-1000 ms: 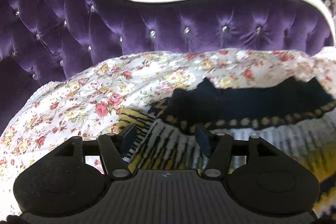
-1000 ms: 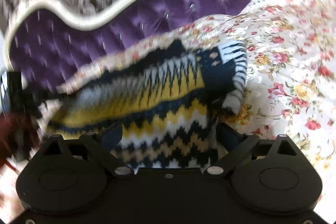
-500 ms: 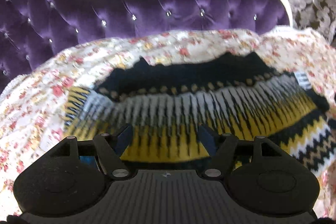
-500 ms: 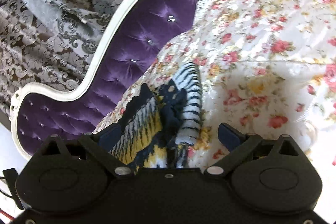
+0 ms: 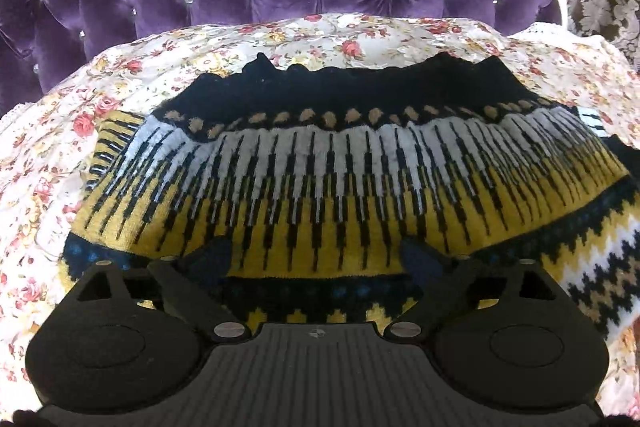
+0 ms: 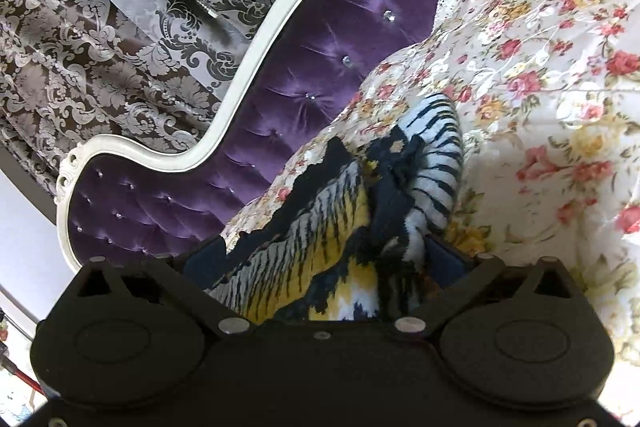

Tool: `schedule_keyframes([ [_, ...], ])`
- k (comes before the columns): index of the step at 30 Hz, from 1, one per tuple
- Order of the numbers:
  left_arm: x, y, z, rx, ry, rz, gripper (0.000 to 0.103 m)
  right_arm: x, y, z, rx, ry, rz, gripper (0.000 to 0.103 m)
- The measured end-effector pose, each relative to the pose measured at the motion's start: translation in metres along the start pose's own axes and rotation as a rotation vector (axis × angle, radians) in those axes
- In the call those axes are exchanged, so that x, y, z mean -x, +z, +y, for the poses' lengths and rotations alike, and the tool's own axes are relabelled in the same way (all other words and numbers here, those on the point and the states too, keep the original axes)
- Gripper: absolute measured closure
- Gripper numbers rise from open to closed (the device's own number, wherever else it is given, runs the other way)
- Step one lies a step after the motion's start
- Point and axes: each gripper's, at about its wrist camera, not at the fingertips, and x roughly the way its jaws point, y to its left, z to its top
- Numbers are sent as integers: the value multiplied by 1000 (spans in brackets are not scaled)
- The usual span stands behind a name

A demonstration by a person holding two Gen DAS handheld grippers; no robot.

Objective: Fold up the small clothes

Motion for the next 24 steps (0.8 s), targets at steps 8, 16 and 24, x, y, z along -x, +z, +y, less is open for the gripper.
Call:
schedule_keyframes([
  [8, 0, 3, -2, 10, -11, 4, 9, 25, -4, -6, -54, 14, 115, 5],
  [16, 0, 2, 0, 17, -23, -7, 9, -11, 16, -10, -86, 72, 147, 3],
  [24, 2, -1, 1, 23, -35, -25, 9, -29, 16, -1, 8, -46, 193, 65],
])
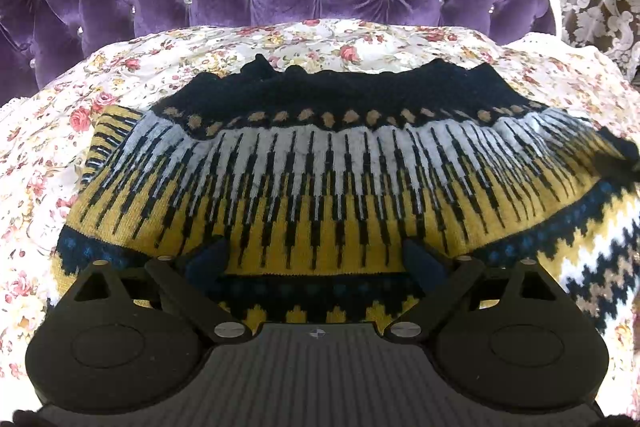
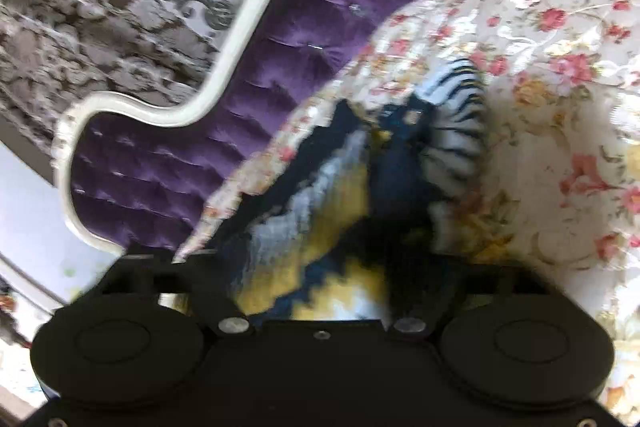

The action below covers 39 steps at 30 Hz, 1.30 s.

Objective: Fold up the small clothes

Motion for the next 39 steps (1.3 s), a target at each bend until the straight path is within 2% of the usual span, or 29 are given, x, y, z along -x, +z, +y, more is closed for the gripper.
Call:
schedule_keyframes([
  [2, 1, 0, 1, 3, -6, -3, 8, 1, -2, 2, -2, -23, -2, 66],
  [4, 1, 1, 3, 7, -22, -6, 8, 2, -3, 16, 54, -77, -4, 68],
  [8, 7, 3, 19, 68, -99, -13, 9, 7, 3, 50, 122, -133, -13, 68],
  [13, 10, 7, 41, 203, -193, -15, 11, 1, 11, 93, 218, -164, -12, 69],
  [16, 8, 20, 44, 294, -197, -2, 12, -5, 14, 115, 252, -178, -4, 69],
  [18, 8, 32, 38, 299, -213, -28, 12, -5, 15, 122, 258, -180, -2, 69],
  [21, 1, 43, 31, 348, -293, -30, 13, 0, 13, 128, 271, -185, -5, 70],
  [23, -9, 43, 27, 373, -312, -2, 28, 1, 13, 131, 280, -193, -1, 70],
  [25, -16, 40, 24, 376, -308, 6, 31, 2, 13, 133, 292, -196, 4, 71],
  [27, -18, 33, 32, 452, -404, -38, 31, 2, 12, 133, 296, -193, 5, 71],
  [29, -25, 26, 43, 591, -520, -38, 31, 1, 11, 133, 300, -187, 7, 71],
  [31, -30, 24, 47, 661, -561, -61, 32, 0, 11, 131, 294, -180, 7, 71],
  [33, -31, 25, 47, 661, -560, -86, 46, 0, 10, 129, 289, -171, 6, 71],
  [35, -32, 18, 43, 686, -595, -94, 80, -1, 10, 128, 291, -166, 5, 71],
  [37, -31, 9, 38, 703, -626, -107, 82, -1, 10, 126, 291, -164, 4, 71],
  [39, -30, 2, 33, 683, -608, -118, 82, -2, 10, 125, 289, -164, 4, 71],
])
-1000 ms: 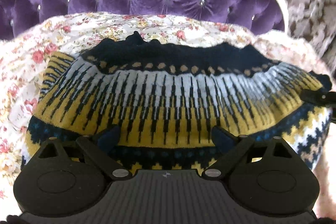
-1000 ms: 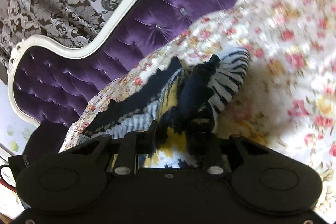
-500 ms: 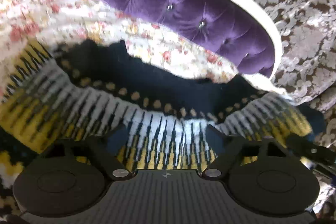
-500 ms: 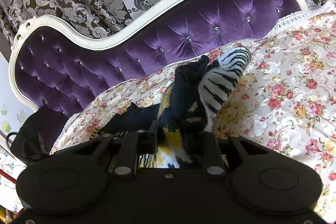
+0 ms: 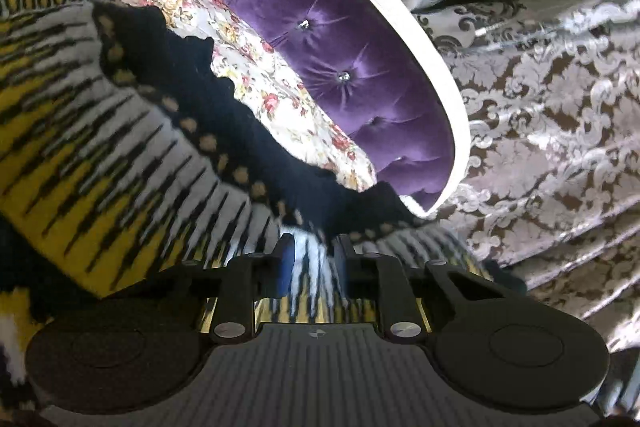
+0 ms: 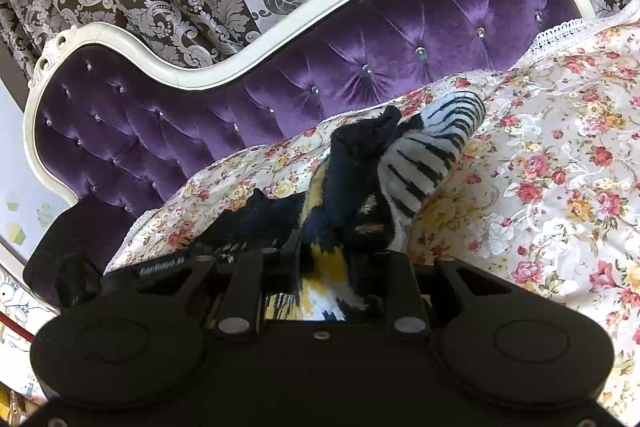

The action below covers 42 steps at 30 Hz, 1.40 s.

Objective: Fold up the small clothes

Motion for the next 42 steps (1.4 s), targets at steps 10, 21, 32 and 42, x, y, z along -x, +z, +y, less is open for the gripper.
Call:
schedule_keyframes([
  [10, 4, 5, 12, -51, 99, 59, 100, 0, 2, 22, 16, -5, -4, 71],
  [21, 103, 67, 20, -243, 214, -38, 65, -31, -1, 112, 103, 128, 15, 72],
  [32, 159, 81, 68, -180, 293, -94, 61, -114, -73, 176, 255, 134, 171, 65],
  [42, 187, 90, 46, -254, 311, -181, 56, -55, -52, 147, 232, 250, 32, 41],
])
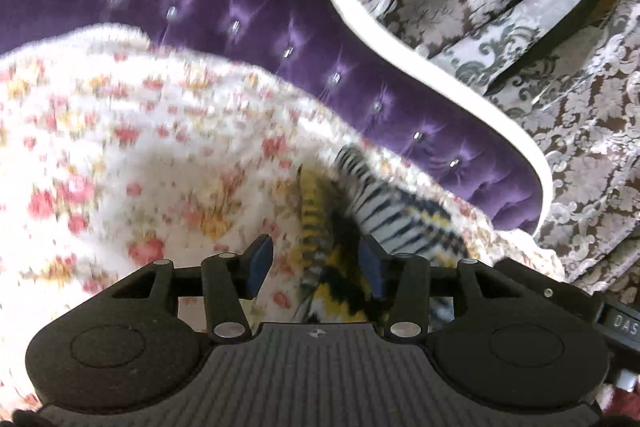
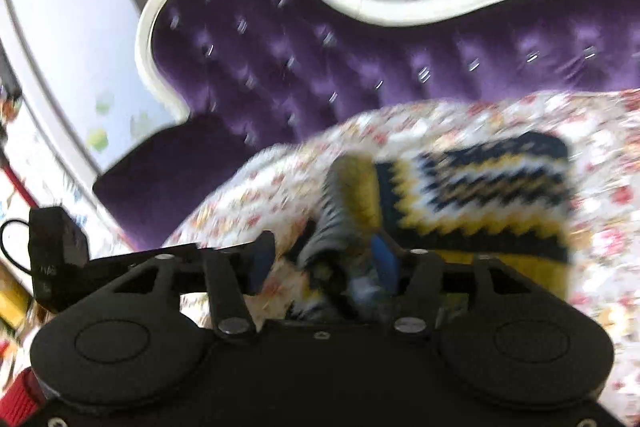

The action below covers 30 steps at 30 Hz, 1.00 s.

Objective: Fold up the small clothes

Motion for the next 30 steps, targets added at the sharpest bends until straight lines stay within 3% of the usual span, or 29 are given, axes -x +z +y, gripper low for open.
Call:
schedule_keyframes([
  [5, 10, 7, -35, -112, -16, -35, 48, 22, -7, -23, 46, -211, 0, 40],
  [10, 10, 2, -72, -240, -52, -19, 47, 21, -35, -4, 191, -297, -1, 40],
  [13, 5, -1, -84, -279, -51, 5, 47, 10, -50, 25, 289, -251, 20, 40],
  [15, 3, -3, -87, -297, -45, 16, 46, -9, -59, 43, 325, -165, 62, 41],
  [18, 0, -5, -89, -317, -34, 36, 44, -30, -69, 52, 253, 5, 129, 41],
  [20, -3, -7, -91, -345, -24, 54, 42, -34, -73, 55, 219, 61, 139, 41],
  [27, -30, -30, -101, -487, 24, 128, 39, -3, -66, 26, 111, 72, 115, 41],
  [30, -45, -39, -97, -543, 98, 140, 39, 15, -58, 7, 101, 29, 116, 41],
])
